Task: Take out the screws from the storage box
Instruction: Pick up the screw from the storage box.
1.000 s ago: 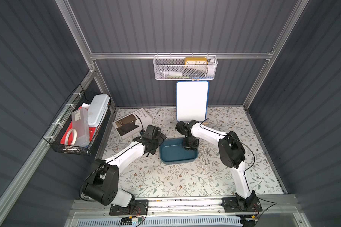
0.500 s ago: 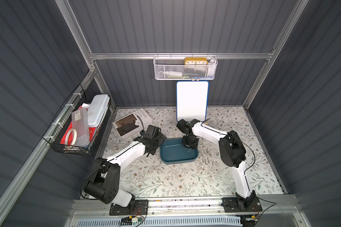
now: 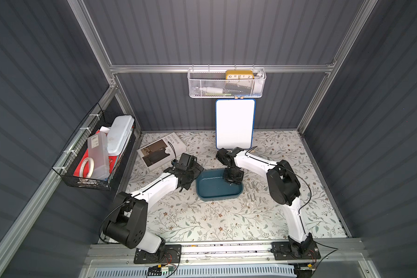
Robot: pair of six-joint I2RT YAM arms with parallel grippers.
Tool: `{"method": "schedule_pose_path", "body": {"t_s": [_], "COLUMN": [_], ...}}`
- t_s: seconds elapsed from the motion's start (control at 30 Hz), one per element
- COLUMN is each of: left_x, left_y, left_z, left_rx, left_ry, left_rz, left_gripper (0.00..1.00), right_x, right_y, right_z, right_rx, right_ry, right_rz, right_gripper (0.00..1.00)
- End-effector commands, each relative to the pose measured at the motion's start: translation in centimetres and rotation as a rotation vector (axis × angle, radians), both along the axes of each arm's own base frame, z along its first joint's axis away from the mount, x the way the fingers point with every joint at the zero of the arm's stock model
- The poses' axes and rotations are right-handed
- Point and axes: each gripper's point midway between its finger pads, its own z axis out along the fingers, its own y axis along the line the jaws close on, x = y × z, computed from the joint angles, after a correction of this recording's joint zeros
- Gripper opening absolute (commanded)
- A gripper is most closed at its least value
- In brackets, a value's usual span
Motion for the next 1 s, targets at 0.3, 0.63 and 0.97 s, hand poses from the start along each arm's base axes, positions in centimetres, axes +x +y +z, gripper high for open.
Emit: {"method": "schedule_pose_path", "body": {"t_s": [0.3,0.63,0.97], "left_x": [-0.1,-0.3,-0.6], "left_y": [-0.1,0.0,0.1], "left_z": [-0.5,-1.0,-1.5], "left_rx": [0.022,0.022,0.023], "left_ry": [0.005,0.014,0.021], "left_rz": [-0.024,-0.023,-0.021], "left_gripper": [0.98,0.98,0.98], "right_x": [-0.8,-1.9,-0.8], "right_y": [-0.8,-1.2,0.3], "right_z": [-2.9,-4.9,-5.6], "right_rx": [-0.043,-0.034,0.026], "right_ry": [0.027,0.032,0.006], "right_rz": [-0.045,-0.048,0.029], "right_gripper": [0.26,0.13,0.04]}}
